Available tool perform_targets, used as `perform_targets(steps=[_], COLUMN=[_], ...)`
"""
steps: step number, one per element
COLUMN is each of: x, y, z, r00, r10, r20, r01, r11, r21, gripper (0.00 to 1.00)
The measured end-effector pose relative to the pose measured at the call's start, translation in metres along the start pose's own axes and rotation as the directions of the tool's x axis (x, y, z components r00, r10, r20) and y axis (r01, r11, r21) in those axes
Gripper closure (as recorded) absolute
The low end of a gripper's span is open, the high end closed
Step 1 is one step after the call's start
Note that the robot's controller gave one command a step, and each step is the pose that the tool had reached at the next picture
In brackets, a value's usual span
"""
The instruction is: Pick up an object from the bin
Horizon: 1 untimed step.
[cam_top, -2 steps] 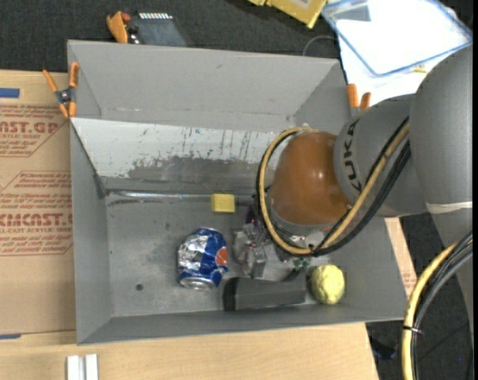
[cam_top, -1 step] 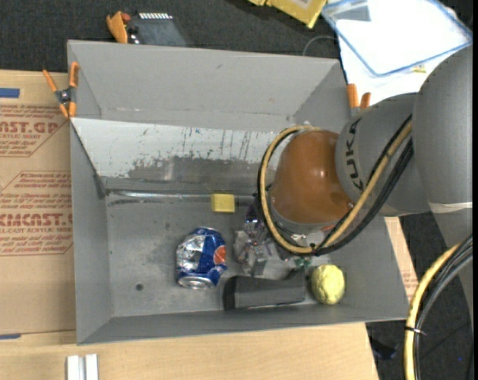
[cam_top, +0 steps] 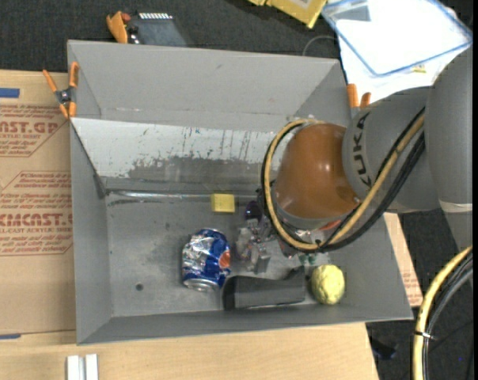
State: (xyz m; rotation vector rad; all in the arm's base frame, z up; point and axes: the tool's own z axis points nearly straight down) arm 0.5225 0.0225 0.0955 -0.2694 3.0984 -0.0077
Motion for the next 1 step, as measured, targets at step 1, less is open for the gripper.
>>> perform_targets(steps=[1], x=[-0.0008], y=[-0.0001], z=[-0.0373], r00=[1.000], r10=[0.000], r20=[-0.002], r01=[0.000], r11=[1.000], r21=[0.000], gripper=[1.00])
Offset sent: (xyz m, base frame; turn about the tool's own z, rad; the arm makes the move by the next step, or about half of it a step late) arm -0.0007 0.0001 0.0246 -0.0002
